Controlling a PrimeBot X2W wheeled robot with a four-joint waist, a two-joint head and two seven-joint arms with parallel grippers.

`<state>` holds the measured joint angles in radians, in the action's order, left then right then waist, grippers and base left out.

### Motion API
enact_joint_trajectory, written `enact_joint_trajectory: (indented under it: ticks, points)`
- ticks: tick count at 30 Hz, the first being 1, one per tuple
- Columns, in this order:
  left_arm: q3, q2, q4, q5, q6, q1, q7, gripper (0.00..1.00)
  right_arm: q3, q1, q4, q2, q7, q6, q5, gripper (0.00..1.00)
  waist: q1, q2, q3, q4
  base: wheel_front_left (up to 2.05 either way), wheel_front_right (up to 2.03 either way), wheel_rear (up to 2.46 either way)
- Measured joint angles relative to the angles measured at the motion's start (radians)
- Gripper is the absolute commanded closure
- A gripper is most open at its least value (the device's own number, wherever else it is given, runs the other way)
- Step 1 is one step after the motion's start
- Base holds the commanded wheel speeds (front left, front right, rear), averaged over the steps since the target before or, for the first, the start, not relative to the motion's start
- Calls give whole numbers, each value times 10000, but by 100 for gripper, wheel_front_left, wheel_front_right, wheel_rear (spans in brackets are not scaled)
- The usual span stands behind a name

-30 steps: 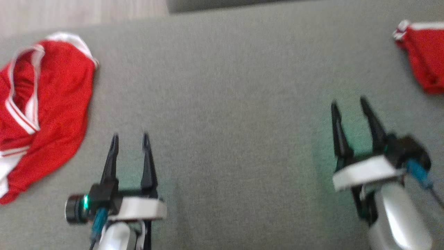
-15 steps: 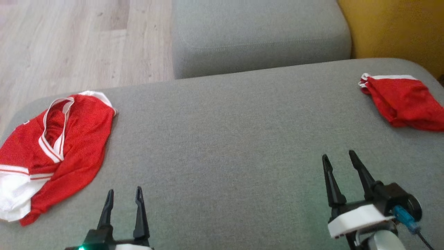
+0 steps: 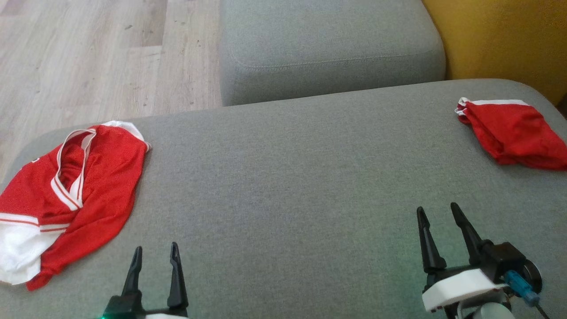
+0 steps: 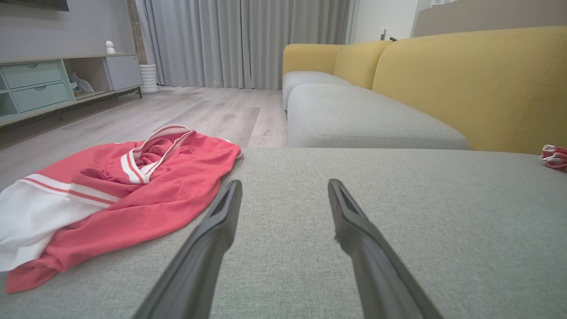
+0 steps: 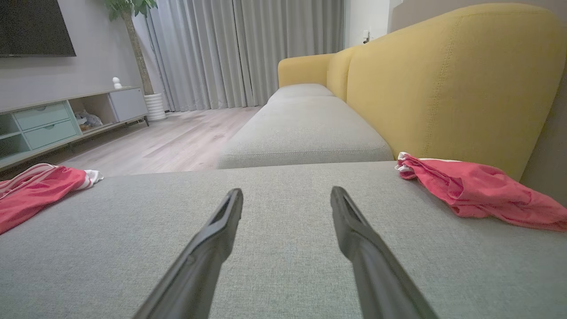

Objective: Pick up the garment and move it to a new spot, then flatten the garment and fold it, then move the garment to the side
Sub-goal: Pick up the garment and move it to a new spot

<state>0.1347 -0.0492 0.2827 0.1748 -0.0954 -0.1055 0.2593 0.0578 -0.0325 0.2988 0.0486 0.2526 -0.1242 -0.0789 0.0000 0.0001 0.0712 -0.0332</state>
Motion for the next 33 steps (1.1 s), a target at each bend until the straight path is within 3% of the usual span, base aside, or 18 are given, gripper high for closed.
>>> enact_joint_trajectory:
  ticks: [16, 22, 33]
  points:
    - [-341, 2, -305, -79, 94, -75, 0, 0, 115, 4, 207, -2, -2, 0, -140, 0, 0, 0, -51, 3, 0, 0, 0]
    - [-552, 2, -548, -184, 163, -73, -2, 0, 305, 1, 259, -6, -2, 0, -267, 0, 0, 0, -101, 635, 0, 0, 0]
    - [-1018, -6, -1020, -144, 98, -187, -27, 0, 205, 29, 213, -15, -2, 0, -268, 0, 0, 0, -391, 2461, 0, 0, 0]
